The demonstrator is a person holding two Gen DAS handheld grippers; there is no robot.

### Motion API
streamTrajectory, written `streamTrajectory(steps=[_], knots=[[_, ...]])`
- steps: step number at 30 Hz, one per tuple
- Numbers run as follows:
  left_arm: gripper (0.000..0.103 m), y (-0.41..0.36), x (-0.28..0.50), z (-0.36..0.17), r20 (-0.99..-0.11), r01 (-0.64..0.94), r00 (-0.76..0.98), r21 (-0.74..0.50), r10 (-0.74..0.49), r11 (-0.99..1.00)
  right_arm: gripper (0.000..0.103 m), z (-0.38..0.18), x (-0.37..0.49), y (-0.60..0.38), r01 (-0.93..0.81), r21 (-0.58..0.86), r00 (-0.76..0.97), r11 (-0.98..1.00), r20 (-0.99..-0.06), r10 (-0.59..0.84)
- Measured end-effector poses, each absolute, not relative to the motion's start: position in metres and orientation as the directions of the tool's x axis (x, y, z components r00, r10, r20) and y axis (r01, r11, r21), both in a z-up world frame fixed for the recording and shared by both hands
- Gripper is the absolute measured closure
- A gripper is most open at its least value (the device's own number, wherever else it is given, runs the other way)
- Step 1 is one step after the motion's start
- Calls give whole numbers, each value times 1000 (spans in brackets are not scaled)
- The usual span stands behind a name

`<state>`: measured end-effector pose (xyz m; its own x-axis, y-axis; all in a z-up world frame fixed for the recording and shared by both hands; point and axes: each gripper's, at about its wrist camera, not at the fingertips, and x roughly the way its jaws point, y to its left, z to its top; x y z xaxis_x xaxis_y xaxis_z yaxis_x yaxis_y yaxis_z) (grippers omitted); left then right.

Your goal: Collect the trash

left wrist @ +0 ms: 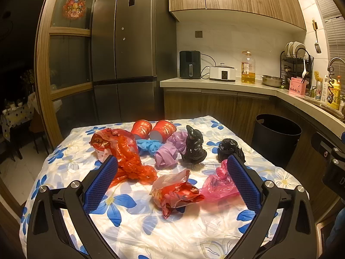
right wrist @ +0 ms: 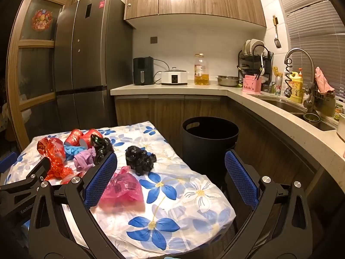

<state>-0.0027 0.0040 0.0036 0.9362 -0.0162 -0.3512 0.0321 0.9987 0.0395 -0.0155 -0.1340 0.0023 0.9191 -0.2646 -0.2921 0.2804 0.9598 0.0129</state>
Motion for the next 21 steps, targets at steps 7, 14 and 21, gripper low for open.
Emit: streamTrajectory(steps=[7,14,21], knots=[[5,4,-2,2,-352,37,936,38,-21,999,4,0,-13,-135,285,15,918,958,-293,-268],[5,2,-1,2,-354,41,935,38,-25,998,4,1,-13,-135,286,17,918,958,-291,-269],[5,1,-1,2,-355,44,934,37,-28,998,4,0,-14,-136,286,20,918,958,-292,-268]])
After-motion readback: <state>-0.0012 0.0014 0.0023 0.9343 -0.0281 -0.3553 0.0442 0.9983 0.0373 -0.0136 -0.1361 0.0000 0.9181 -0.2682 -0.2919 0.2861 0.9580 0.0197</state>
